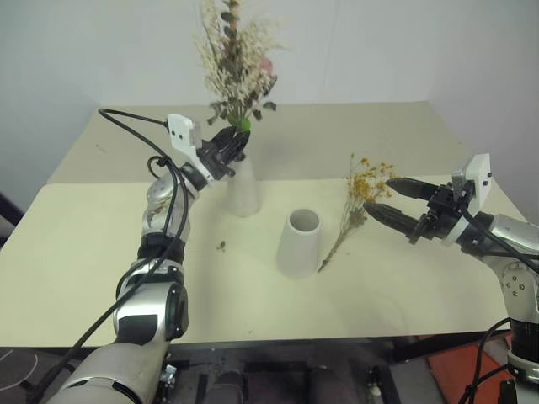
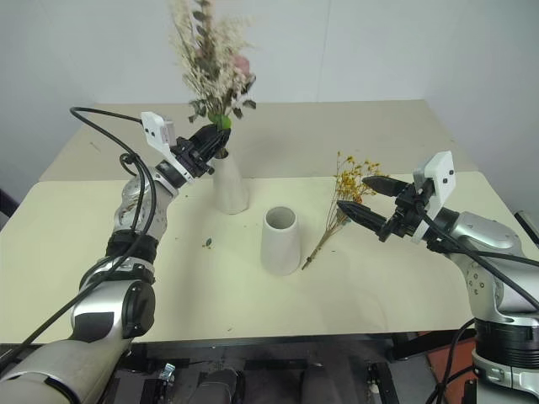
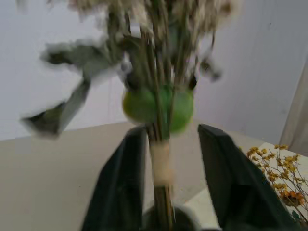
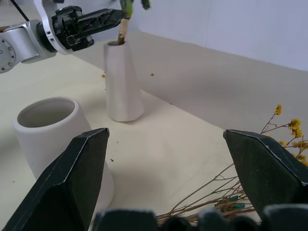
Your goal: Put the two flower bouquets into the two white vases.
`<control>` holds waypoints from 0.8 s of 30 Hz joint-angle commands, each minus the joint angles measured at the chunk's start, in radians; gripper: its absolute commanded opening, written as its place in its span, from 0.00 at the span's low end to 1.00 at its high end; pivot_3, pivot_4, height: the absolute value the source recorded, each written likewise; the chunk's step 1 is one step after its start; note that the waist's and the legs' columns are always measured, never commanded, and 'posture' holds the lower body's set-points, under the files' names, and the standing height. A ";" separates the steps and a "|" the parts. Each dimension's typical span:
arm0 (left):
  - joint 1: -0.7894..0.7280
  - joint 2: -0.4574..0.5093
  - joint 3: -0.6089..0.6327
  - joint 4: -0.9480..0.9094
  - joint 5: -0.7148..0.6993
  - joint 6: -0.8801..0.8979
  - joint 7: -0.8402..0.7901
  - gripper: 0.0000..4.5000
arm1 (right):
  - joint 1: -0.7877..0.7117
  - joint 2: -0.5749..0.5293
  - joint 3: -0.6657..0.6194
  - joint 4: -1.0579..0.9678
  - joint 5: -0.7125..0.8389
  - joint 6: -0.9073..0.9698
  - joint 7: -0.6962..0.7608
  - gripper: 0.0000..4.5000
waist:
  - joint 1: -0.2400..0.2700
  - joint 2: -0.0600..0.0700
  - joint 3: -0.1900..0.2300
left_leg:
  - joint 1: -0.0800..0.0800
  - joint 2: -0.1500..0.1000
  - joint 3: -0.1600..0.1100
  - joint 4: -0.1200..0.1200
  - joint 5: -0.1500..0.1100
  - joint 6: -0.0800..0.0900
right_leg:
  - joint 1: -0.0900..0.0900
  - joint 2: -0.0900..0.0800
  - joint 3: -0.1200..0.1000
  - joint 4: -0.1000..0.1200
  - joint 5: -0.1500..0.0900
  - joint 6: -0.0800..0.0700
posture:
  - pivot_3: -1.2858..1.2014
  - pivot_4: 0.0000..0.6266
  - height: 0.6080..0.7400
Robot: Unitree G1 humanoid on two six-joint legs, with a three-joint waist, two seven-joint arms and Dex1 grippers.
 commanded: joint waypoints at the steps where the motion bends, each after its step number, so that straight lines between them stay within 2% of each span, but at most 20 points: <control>1: 0.032 0.030 0.001 -0.136 -0.030 0.039 -0.007 0.70 | -0.020 -0.006 -0.020 -0.021 0.019 -0.025 0.005 1.00 | -0.001 0.000 0.000 | 0.000 0.000 0.000 0.000 0.000 0.000 | 0.000 0.000 0.000 0.000 0.000 0.000 | 0.52 0.24 1.00; 5: 0.139 0.061 0.005 -0.317 -0.051 0.121 0.020 0.95 | -0.015 -0.008 -0.022 -0.024 0.021 -0.024 0.007 1.00 | -0.006 0.000 0.000 | 0.001 0.000 0.000 0.000 0.000 0.000 | 0.000 0.000 0.001 0.000 0.000 0.000 | 0.52 0.24 1.00; 6: 0.176 0.074 0.009 -0.376 -0.062 0.152 0.029 0.98 | -0.014 -0.009 -0.023 -0.024 0.022 -0.023 0.008 1.00 | -0.007 0.000 0.000 | 0.001 0.000 0.000 0.000 0.000 0.000 | 0.000 0.000 0.001 0.000 0.000 0.000 | 0.52 0.24 1.00; 9: 0.276 0.115 0.020 -0.537 -0.101 0.246 0.051 0.98 | -0.013 -0.012 -0.024 -0.025 0.024 -0.017 0.009 1.00 | -0.009 0.000 0.000 | 0.001 0.000 0.000 0.000 0.000 0.000 | 0.000 0.000 0.001 0.000 0.000 0.000 | 0.52 0.24 1.00; 14: 0.445 0.260 0.020 -0.782 -0.199 0.436 -0.019 0.98 | -0.022 -0.033 -0.023 -0.013 0.027 0.011 0.016 1.00 | -0.017 0.000 0.000 | 0.002 0.000 0.000 0.000 0.000 0.000 | 0.000 0.000 0.002 0.000 0.000 0.000 | 0.52 0.24 1.00; 18: 0.475 0.342 0.014 -0.854 -0.247 0.511 -0.064 0.98 | -0.038 -0.058 -0.004 0.004 0.007 0.063 -0.016 1.00 | -0.012 0.000 0.000 | 0.003 0.000 0.000 0.000 0.000 0.000 | 0.001 0.000 0.002 0.001 0.000 0.000 | 0.52 0.24 1.00; 24: 0.478 0.461 -0.019 -0.882 -0.272 0.534 -0.225 0.98 | -0.144 -0.102 0.028 -0.037 0.071 0.358 -0.139 1.00 | -0.016 0.000 0.000 | 0.006 0.001 0.000 0.000 0.000 0.000 | 0.002 0.001 0.002 0.002 0.001 -0.002 | 0.52 0.24 1.00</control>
